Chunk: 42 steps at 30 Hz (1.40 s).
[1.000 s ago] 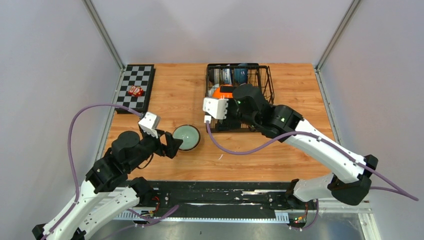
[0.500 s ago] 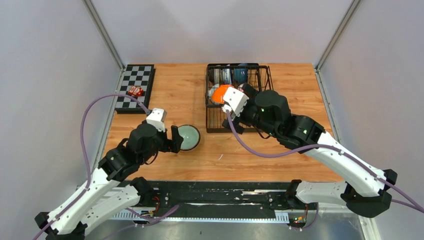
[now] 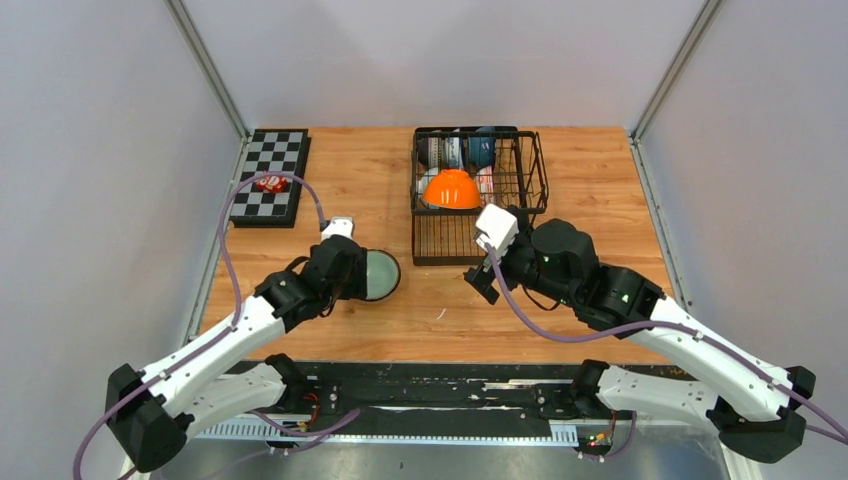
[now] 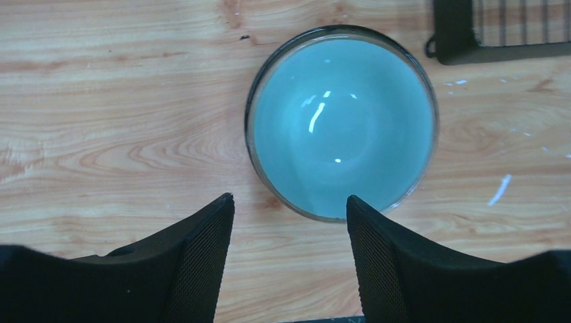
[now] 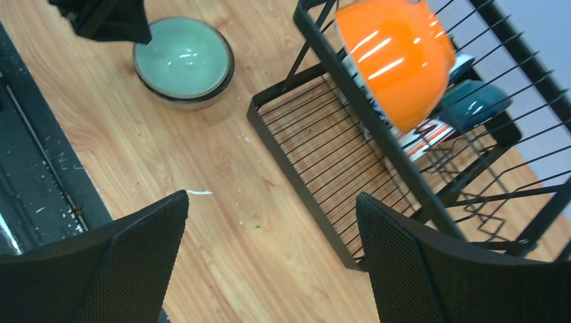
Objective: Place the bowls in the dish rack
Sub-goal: Move the bowl to the center of the board.
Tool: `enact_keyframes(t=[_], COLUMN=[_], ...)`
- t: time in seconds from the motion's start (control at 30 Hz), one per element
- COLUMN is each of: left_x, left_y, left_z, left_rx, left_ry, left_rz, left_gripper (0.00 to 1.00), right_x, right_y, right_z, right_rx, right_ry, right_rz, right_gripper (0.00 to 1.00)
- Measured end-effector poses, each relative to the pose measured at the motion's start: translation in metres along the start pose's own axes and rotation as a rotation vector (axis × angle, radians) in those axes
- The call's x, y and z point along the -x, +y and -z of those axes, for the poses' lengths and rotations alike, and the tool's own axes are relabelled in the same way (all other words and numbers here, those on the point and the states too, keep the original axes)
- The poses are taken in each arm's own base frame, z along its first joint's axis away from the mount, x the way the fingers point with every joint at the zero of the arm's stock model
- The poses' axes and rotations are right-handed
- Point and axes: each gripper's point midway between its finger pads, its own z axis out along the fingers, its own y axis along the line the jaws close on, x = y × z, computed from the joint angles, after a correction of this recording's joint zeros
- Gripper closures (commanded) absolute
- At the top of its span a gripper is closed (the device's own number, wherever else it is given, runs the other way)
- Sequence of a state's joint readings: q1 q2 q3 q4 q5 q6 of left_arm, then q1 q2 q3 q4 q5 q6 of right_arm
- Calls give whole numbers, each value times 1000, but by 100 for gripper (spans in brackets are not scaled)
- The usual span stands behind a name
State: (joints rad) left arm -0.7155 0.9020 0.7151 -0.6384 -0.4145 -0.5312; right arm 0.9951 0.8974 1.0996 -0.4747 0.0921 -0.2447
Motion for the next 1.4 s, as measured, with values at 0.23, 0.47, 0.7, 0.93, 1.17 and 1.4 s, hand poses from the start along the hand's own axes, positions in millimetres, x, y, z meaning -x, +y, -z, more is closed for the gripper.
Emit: enact_keyframes(t=[0.23, 0.47, 0.7, 0.93, 1.17, 1.4], left_x=[-5, -9, -10, -12, -10, -7], left_y=[15, 24, 32, 30, 30, 27], left_z=[-24, -42, -56, -62, -66, -67], left_rx=[83, 130, 159, 154, 151, 132], left_ry=[37, 69, 92, 101, 95, 90], left_rz=[26, 45, 71, 70, 74, 74], left_gripper=[48, 60, 69, 80, 100, 100], right_x=[-23, -19, -15, -12, -14, -19], right_y=[14, 26, 33, 36, 38, 43], right_z=[-2, 0, 1, 1, 1, -2], right_rx=[36, 87, 124, 142, 145, 162], right_ry=[16, -26, -52, -65, -64, -52], right_rz=[-47, -97, -120, -128, -137, -158], right_gripper=[8, 9, 10, 10, 11, 16])
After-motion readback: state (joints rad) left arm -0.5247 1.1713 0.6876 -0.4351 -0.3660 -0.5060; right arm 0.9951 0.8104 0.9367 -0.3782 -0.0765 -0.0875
